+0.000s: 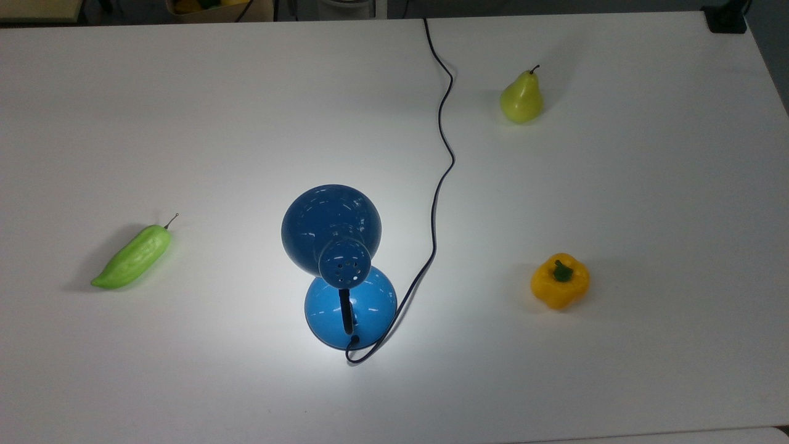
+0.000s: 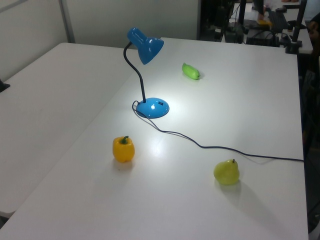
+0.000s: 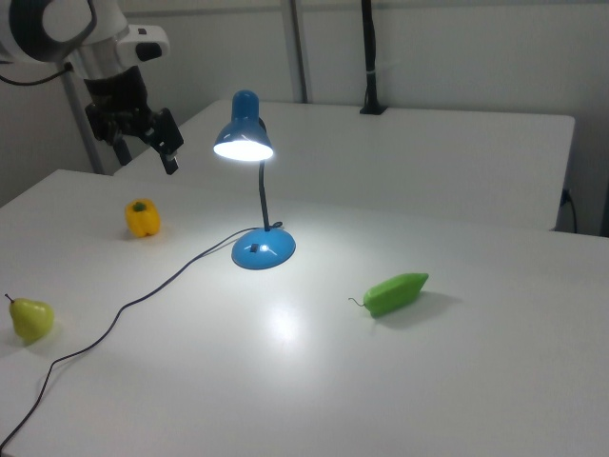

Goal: Turn on desk lamp

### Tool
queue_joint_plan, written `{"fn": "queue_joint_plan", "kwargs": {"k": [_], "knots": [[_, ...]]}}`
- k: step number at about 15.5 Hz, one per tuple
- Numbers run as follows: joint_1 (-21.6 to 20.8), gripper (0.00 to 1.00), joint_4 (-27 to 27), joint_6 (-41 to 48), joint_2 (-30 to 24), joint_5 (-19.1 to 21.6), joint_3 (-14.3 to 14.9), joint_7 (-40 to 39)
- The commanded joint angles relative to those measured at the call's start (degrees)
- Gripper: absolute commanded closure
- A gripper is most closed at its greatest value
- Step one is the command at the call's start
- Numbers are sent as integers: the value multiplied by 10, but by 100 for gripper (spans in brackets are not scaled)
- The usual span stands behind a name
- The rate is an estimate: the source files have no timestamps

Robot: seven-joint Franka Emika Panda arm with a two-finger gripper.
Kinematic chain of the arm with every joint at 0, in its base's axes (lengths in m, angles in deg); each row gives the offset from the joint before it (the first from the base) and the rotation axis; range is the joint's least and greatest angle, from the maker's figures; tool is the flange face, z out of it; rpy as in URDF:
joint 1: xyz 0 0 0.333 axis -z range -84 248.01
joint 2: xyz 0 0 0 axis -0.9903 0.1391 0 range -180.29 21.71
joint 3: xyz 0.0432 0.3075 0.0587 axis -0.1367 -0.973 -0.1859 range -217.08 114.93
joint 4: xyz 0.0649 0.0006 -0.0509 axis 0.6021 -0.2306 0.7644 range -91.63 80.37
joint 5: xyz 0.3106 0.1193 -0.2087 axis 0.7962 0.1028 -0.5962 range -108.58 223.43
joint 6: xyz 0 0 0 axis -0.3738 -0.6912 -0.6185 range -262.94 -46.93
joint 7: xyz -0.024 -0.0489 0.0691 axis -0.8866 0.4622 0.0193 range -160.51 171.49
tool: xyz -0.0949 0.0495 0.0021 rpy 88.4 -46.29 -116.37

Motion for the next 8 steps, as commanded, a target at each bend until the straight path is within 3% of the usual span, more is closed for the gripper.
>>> {"fn": "queue_joint_plan", "kwargs": {"k": [1,8], "knots": [[-5,0,-7,-16,-2,8,12,-48],[-6,0,-7,-6,-1,9,10,-39]]}}
